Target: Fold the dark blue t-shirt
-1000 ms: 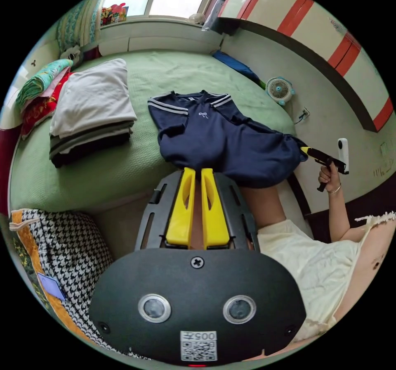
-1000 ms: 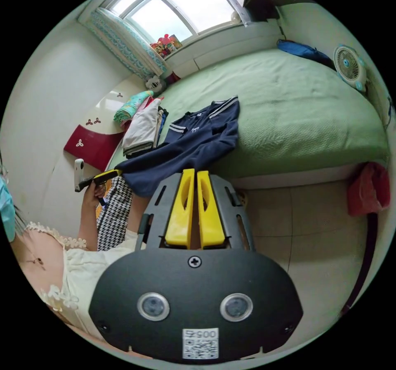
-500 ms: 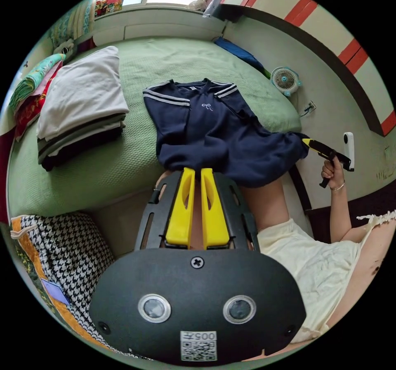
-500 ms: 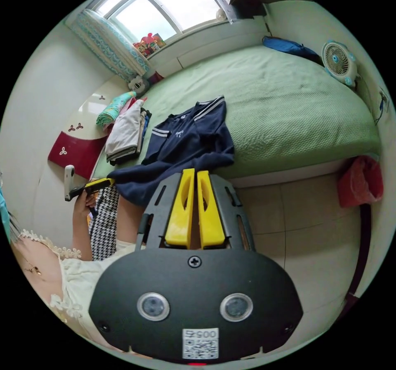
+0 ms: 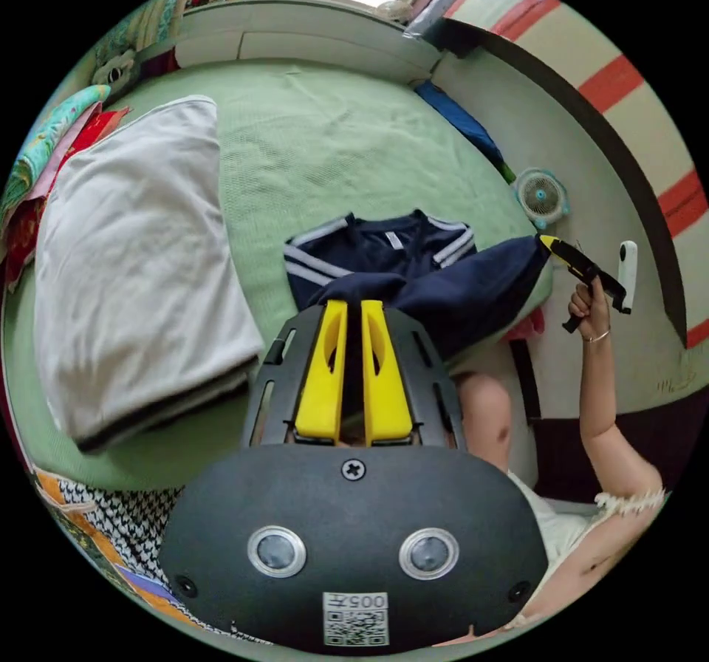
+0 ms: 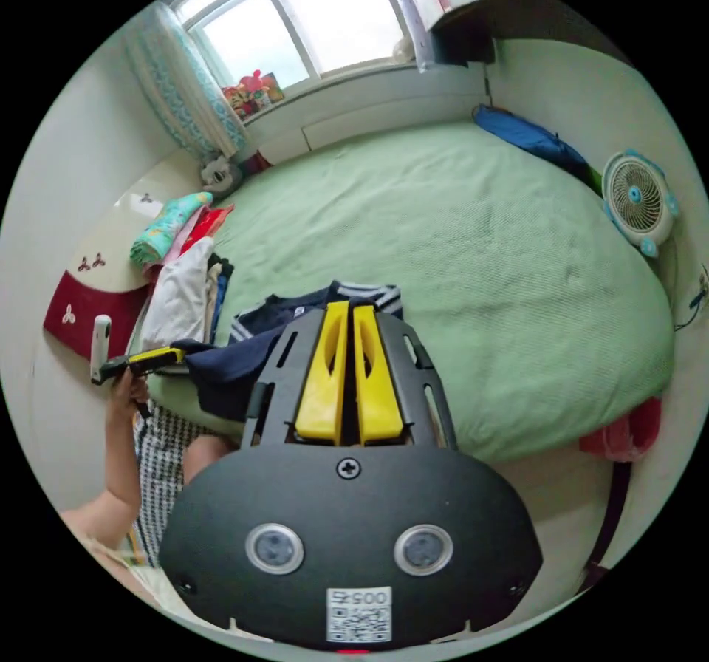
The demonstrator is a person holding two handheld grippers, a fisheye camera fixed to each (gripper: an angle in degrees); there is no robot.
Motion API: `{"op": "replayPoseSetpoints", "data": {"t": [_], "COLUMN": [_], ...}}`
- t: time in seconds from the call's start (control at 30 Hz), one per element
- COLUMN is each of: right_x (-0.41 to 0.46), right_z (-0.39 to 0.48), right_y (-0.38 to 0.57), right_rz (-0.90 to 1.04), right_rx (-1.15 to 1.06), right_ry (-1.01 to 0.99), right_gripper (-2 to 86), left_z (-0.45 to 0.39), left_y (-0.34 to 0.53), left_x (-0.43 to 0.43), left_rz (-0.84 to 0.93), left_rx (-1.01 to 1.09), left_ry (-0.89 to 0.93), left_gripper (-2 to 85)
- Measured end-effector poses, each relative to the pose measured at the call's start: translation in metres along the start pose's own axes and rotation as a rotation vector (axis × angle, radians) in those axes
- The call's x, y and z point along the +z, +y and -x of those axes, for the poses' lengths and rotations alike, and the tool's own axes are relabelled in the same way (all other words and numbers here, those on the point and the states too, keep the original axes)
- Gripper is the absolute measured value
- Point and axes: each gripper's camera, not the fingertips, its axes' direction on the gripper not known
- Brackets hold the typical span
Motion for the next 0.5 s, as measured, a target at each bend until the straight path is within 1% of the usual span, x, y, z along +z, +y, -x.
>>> {"op": "replayPoseSetpoints", "data": {"t": [0.07,0.13,0.17,0.27,0.37,0.43,0.5], "right_x": [0.037,0.064,0.071,0.076,0.079,0.083,0.095], "right_z": [-0.001,0.000,0.002,0.009,0.000,-0.014,-0.036], "right_y": [-0.036,-0.055,-0.058,-0.044,-0.011,0.008,0.028], "right_rz": [0.065,0.112,0.116,0.105,0.147,0.188,0.264], "right_rx": [0.055,0.074,0.081,0.004,-0.071,-0.078,-0.031], "right_ry": [0.037,0.081,0.101,0.006,0.028,0.035,0.012], "right_gripper": [3.9,6.1,7.3,9.7,11.1,12.0,12.3], "left_z": [0.022,0.031,0.034,0.029,0.021,0.020,0.020], "left_y": [-0.036,-0.046,-0.046,-0.031,-0.004,0.009,0.017], "left_x": [0.016,0.020,0.020,0.023,0.040,0.056,0.071], "left_rz": [0.003,-0.016,-0.033,-0.032,0.034,0.084,0.111], "left_rx": [-0.092,-0.133,-0.138,-0.046,0.031,0.048,0.050], "left_ry": [-0.019,-0.062,-0.056,-0.023,0.007,0.035,0.030], "left_gripper": [7.5,7.9,8.6,10.8,13.9,15.1,15.1]}}
